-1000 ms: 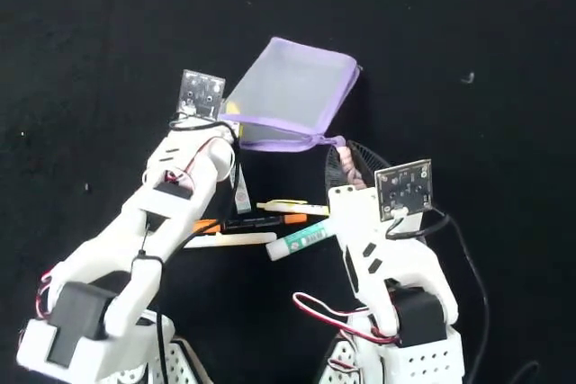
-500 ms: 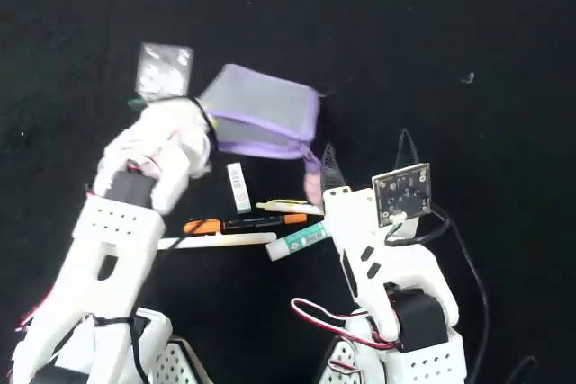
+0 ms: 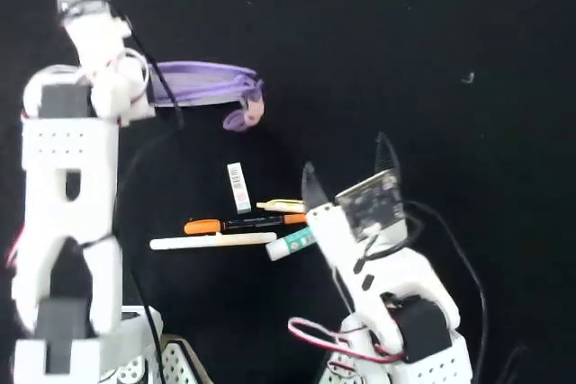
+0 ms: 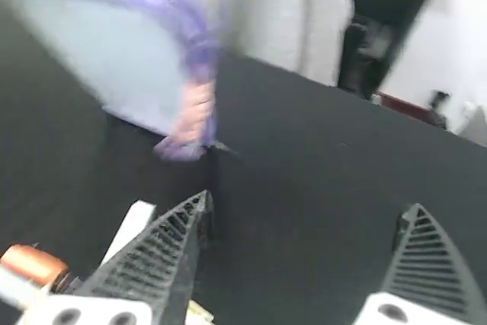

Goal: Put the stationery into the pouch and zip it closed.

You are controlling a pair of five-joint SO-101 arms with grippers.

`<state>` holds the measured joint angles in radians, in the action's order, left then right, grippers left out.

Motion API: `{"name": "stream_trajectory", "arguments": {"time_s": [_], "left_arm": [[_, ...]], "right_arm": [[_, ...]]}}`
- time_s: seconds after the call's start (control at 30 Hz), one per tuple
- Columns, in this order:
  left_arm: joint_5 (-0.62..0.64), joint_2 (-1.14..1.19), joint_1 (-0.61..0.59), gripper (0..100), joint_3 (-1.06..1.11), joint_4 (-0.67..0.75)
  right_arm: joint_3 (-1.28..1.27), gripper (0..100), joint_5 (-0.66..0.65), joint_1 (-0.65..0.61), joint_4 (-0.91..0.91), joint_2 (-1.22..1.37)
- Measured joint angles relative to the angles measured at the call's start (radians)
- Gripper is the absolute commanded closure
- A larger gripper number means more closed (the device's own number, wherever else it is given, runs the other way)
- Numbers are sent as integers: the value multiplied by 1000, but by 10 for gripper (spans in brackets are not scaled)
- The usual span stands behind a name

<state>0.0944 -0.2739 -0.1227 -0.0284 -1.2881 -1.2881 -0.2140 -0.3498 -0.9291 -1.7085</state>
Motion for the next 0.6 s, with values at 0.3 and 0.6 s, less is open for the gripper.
{"name": "stream_trajectory", "arguments": {"time_s": [0.3, 0.6], "left_arm": [[2, 413, -48, 972, -606, -327], [8, 770, -118, 972, -1091, -433]], "right_arm": [[21, 639, -121, -144, -89, -2], [0, 639, -187, -265, -103, -9]]}}
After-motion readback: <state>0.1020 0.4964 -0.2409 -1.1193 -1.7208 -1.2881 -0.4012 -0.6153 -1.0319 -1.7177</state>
